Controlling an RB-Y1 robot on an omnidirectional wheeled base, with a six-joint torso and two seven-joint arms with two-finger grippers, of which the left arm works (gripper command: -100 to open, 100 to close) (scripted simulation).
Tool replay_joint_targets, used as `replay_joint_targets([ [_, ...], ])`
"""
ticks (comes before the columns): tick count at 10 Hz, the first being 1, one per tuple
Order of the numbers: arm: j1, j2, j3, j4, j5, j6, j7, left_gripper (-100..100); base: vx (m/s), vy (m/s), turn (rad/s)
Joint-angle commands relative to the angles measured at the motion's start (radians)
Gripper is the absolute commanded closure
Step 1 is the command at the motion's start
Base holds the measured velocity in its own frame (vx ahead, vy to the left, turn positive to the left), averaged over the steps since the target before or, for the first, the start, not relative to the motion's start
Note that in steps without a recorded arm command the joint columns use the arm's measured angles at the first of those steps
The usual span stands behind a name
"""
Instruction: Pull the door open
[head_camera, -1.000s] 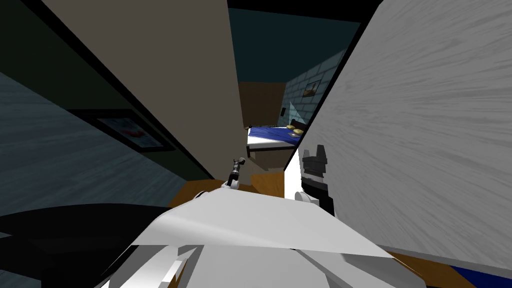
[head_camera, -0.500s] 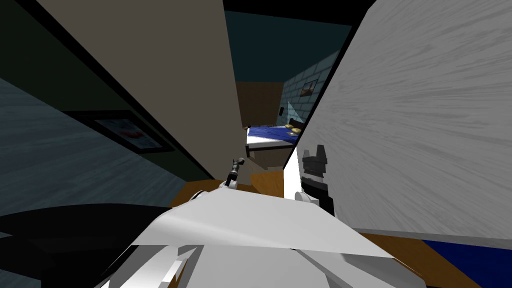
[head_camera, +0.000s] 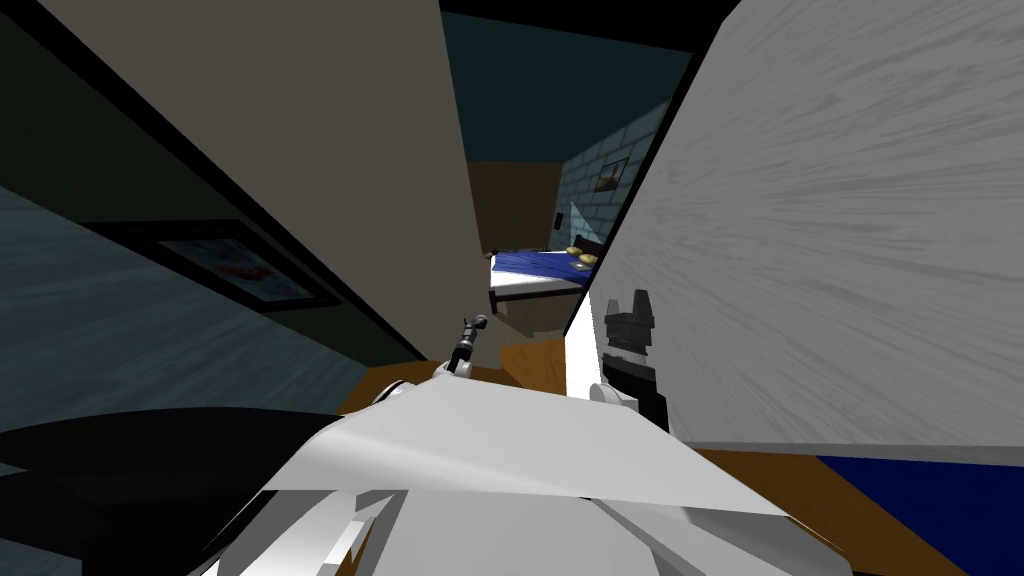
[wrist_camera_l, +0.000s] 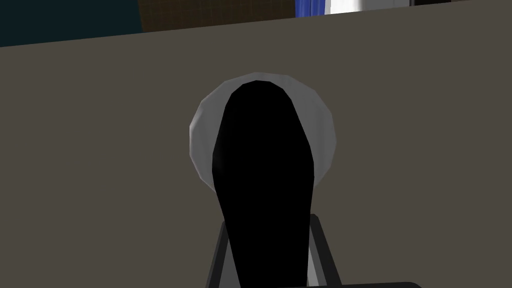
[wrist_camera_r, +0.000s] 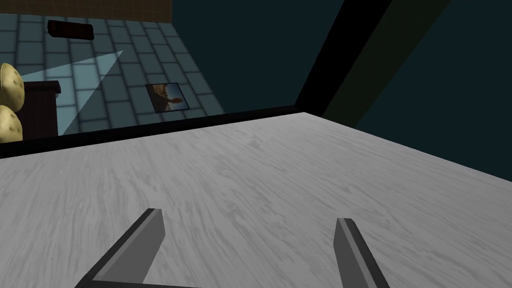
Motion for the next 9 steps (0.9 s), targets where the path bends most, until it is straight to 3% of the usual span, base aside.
replay_joint_targets([
  [1, -0.001, 0.029, -0.004, 0.007, -0.001, -0.021, 0.029, 100, -0.027, 0.023, -0.217],
  [2, -0.001, 0.036, -0.010, 0.007, -0.004, -0.026, 0.037, 100, -0.025, -0.003, -0.269],
  [3, 0.005, 0.027, -0.009, 0.012, -0.004, -0.028, 0.031, 100, -0.007, -0.003, -0.045],
  [6, 0.028, 0.064, -0.022, 0.015, -0.007, -0.055, 0.075, 100, -0.154, 0.018, -0.181],
  [8, 0.049, 0.099, -0.034, 0.022, -0.010, -0.082, 0.114, 100, -0.197, -0.021, -0.192],
  [9, 0.049, 0.099, -0.034, 0.022, -0.010, -0.082, 0.114, 100, -0.134, -0.022, -0.064],
])
